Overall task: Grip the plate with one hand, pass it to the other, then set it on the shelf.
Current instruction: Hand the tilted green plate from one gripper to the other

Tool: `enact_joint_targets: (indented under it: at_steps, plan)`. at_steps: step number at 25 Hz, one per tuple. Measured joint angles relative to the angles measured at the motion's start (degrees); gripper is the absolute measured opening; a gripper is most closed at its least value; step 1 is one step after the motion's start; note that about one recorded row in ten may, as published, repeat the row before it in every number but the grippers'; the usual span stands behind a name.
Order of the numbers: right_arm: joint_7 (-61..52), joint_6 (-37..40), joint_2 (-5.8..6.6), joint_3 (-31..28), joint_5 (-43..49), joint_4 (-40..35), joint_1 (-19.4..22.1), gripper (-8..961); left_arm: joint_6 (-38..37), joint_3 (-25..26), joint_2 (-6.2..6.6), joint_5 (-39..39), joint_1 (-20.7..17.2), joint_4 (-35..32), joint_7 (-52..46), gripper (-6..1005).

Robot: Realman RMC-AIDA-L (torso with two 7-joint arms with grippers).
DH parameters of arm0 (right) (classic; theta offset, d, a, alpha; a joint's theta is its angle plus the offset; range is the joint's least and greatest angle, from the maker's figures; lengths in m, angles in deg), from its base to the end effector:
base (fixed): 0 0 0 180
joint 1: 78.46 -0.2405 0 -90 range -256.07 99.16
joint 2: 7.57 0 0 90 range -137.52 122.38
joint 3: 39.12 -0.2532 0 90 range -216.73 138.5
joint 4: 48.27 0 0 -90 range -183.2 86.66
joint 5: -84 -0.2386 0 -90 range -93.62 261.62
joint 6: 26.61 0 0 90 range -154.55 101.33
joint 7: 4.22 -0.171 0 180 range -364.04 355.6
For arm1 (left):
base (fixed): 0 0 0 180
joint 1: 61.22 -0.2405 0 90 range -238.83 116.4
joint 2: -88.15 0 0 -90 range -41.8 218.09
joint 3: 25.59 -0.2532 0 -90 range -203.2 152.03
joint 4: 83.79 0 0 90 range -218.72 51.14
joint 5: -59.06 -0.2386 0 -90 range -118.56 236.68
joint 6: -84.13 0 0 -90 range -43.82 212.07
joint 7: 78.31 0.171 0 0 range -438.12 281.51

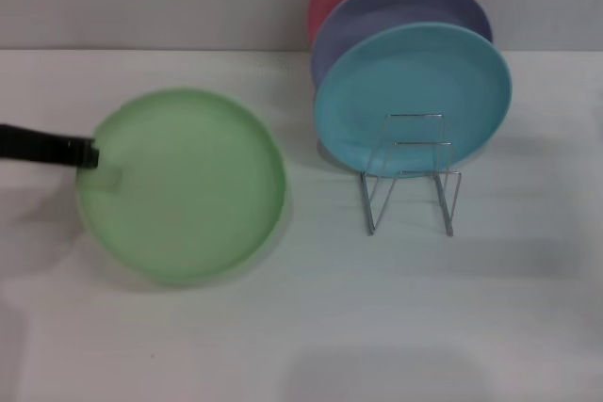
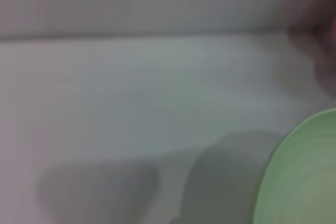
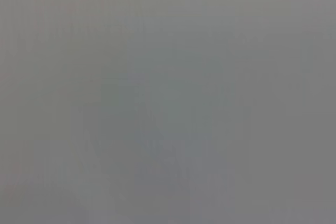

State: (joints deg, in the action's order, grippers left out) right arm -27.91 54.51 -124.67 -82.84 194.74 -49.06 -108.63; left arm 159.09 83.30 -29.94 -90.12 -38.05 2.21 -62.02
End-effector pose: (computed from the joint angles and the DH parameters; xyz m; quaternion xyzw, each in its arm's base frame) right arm 0.3496 0.3802 0.0651 -0.5598 0.2248 0.4314 0.6709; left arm -0.2275 0.4075 0.0525 -0.7977 -0.4905 0.0185 0.3505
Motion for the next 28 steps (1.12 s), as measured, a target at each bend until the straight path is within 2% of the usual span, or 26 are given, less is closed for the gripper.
enact_joint_targets:
  at_steps: [6, 15, 16, 20, 21, 22, 25, 28]
  plan:
    - [0.4, -0.28, 0.03, -0.04, 0.0, 0.0, -0.04, 606, -10.08, -0.74, -0.14, 3.73, -2.02, -0.12, 1.85, 35]
    - [0.5, -0.87, 0.03, -0.05, 0.0, 0.0, -0.32, 606, -20.46, -2.19, -0.24, 11.1, -5.92, -0.28, 6.23, 35]
    - [0.5, -0.89, 0.03, -0.05, 0.0, 0.0, -0.32, 606, -23.77, -3.07, -0.22, 12.88, -7.24, -0.31, 7.61, 35]
    - [0.52, -0.89, 0.03, -0.05, 0.0, 0.0, -0.32, 606, -28.7, -4.61, -0.24, 14.65, -8.95, -0.55, 9.34, 35]
    - [0.58, -0.91, 0.03, -0.05, 0.0, 0.0, -0.32, 606, -32.18, -6.0, -0.23, 15.23, -10.02, -0.83, 10.04, 35]
    - [0.58, -0.91, 0.03, -0.05, 0.0, 0.0, -0.32, 606, -32.18, -6.0, -0.23, 15.23, -10.02, -0.83, 10.04, 35]
    - [0.63, -1.26, 0.04, -0.04, 0.0, 0.0, -0.48, 606, -41.55, -9.7, -0.22, 15.35, -12.21, -1.69, 10.7, 35]
    - [0.63, -1.4, 0.03, -0.05, 0.0, 0.0, -0.54, 606, -43.47, -10.38, -0.21, 15.36, -12.58, -1.96, 10.93, 35]
